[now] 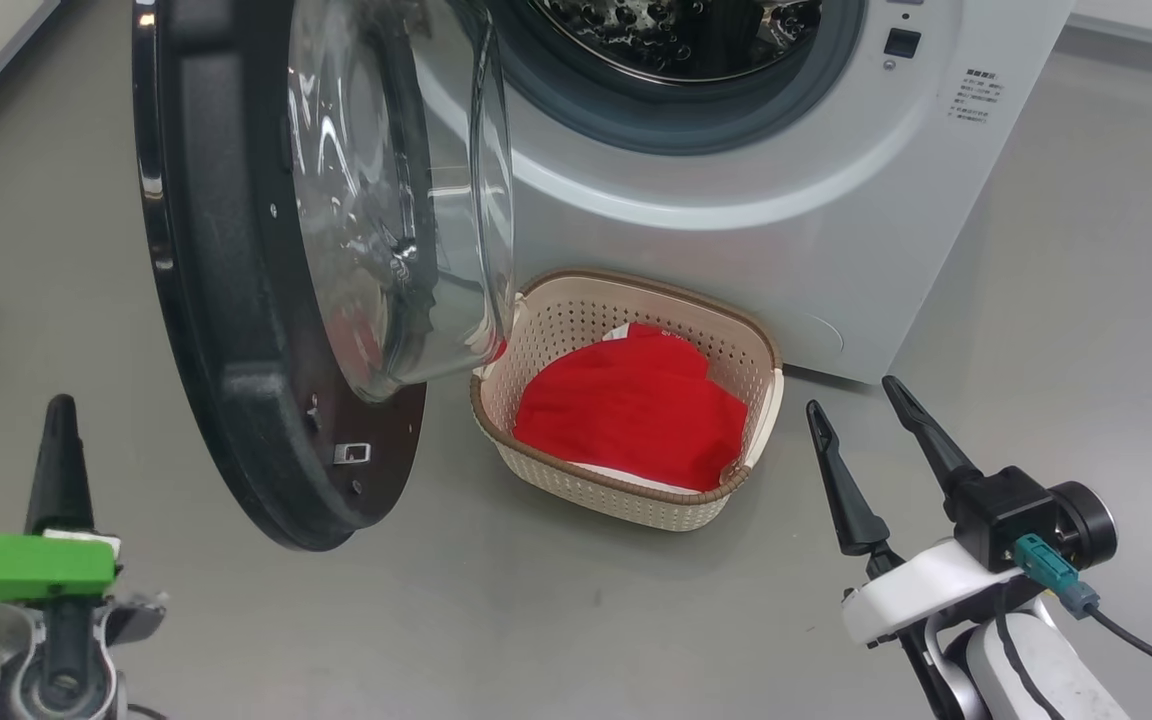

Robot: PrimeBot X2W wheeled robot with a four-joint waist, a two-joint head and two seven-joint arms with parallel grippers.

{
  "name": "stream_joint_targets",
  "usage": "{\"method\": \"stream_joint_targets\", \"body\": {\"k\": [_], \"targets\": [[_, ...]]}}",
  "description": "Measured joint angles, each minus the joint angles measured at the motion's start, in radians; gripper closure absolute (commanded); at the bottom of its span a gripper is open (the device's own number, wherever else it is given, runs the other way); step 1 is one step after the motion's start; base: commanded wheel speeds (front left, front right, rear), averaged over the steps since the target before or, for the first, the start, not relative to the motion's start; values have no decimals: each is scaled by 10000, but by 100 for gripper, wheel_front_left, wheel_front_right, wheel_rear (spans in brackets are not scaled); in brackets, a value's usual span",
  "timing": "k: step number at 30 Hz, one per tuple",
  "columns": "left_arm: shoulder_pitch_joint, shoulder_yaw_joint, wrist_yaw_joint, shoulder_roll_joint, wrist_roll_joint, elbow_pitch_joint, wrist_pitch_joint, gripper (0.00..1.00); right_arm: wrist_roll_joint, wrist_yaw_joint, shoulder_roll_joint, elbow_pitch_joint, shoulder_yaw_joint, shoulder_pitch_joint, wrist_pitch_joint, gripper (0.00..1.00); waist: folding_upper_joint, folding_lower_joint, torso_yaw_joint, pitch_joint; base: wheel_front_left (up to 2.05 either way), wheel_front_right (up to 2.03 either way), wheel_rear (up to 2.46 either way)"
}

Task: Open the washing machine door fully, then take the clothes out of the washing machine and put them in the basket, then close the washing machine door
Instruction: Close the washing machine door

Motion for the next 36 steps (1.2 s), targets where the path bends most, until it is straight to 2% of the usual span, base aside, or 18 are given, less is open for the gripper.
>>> {"method": "stream_joint_targets", "body": {"k": [3,4,8,18,21,26,30,36], "targets": [[-235,456,0,-73,-1271,-140,709,100,0,0,17,8,13,1,0,0,0,0,-17,17,0,0,0],[-322,729,0,-167,-2029,-157,1177,100,0,0,19,12,15,1,0,0,0,0,-31,33,0,0,0],[-457,1221,38,-313,-3593,-109,2180,100,0,0,19,23,15,1,0,0,0,0,-60,64,0,0,0],[-653,1484,1275,-322,-6209,-217,4491,100,0,-2,-13,52,15,1,0,0,0,0,-119,96,0,0,0],[-653,1465,1649,-324,-6665,-280,5070,100,0,-2,-12,58,15,1,0,0,0,0,-128,89,0,0,0],[-642,1170,2013,-324,-7097,-612,5994,100,0,-2,-12,82,42,1,0,0,0,0,-138,65,0,0,0],[-457,951,2138,-176,-7434,-1099,6794,100,0,0,-8,117,104,-1,0,0,0,0,-185,32,0,0,0],[30,1058,2247,-92,-7634,-1563,7150,100,0,17,46,144,238,-12,2,0,0,0,-459,51,0,0,0]]}}
